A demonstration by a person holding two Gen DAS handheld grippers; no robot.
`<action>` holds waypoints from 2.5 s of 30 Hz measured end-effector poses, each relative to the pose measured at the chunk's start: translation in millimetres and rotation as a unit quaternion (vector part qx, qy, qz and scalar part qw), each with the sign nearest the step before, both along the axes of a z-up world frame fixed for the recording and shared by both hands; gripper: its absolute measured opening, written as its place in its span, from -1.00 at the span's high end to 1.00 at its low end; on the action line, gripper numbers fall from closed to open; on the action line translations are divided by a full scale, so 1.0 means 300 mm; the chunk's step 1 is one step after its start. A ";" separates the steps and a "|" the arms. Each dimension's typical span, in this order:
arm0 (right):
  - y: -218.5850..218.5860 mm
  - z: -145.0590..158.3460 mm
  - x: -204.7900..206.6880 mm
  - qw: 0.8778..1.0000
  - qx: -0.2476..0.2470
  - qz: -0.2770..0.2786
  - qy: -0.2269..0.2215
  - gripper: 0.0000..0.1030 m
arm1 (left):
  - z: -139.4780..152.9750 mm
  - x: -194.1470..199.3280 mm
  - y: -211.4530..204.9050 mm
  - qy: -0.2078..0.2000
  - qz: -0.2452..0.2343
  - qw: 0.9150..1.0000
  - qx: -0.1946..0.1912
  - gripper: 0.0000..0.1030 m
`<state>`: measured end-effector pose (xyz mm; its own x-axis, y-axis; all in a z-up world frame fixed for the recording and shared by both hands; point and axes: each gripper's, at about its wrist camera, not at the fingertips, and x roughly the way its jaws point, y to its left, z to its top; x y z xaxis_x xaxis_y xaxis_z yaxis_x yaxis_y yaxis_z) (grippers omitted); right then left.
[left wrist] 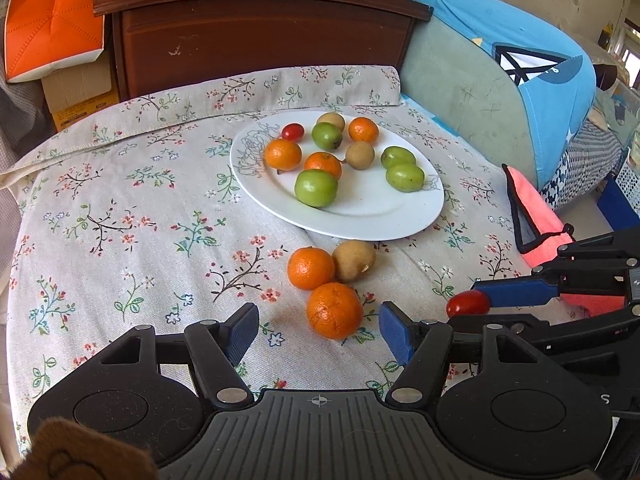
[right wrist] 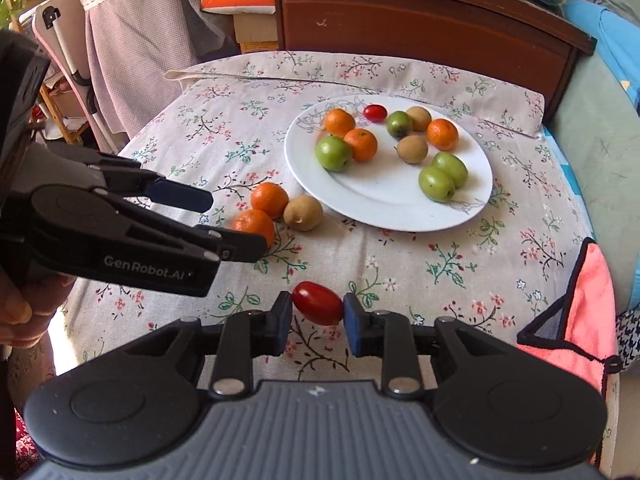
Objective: Organize fruits
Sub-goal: 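Grasp a tangerine with the left tool while the right tool grasps a red cherry tomato, then carry the tangerine and cherry tomato onto the plate and open both tools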
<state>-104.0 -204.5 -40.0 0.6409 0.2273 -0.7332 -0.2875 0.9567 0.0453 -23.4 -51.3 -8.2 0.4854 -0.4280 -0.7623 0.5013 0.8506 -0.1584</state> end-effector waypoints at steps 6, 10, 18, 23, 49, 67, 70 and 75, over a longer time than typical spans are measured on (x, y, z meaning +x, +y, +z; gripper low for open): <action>-0.038 0.011 0.016 0.999 0.015 -0.044 -0.005 0.46 | -0.019 0.006 -0.028 0.003 0.002 1.000 -0.003 -0.14; -0.048 0.016 0.025 0.998 0.023 -0.058 -0.008 0.46 | -0.017 0.003 -0.035 -0.003 -0.004 1.000 -0.009 0.23; -0.039 0.022 0.032 0.998 0.031 -0.062 -0.012 0.46 | -0.009 -0.009 -0.043 -0.012 -0.014 1.000 -0.010 0.44; -0.044 0.037 0.033 0.997 0.039 -0.061 -0.022 0.46 | 0.035 -0.012 -0.027 -0.028 -0.006 0.999 -0.017 0.44; -0.114 0.117 0.179 0.990 0.089 -0.070 -0.082 0.46 | 0.109 0.246 -0.076 -0.075 -0.019 0.997 0.009 0.44; -0.121 0.049 0.295 0.990 0.099 -0.080 -0.052 0.46 | 0.058 0.332 -0.114 -0.045 -0.014 0.999 0.011 0.44; -0.127 0.043 0.309 0.989 0.103 -0.087 -0.052 0.46 | 0.057 0.341 -0.127 -0.045 -0.017 0.999 0.008 0.43; -0.148 0.041 0.326 0.985 0.123 -0.104 -0.054 0.39 | 0.066 0.347 -0.138 -0.053 -0.016 0.998 -0.001 0.40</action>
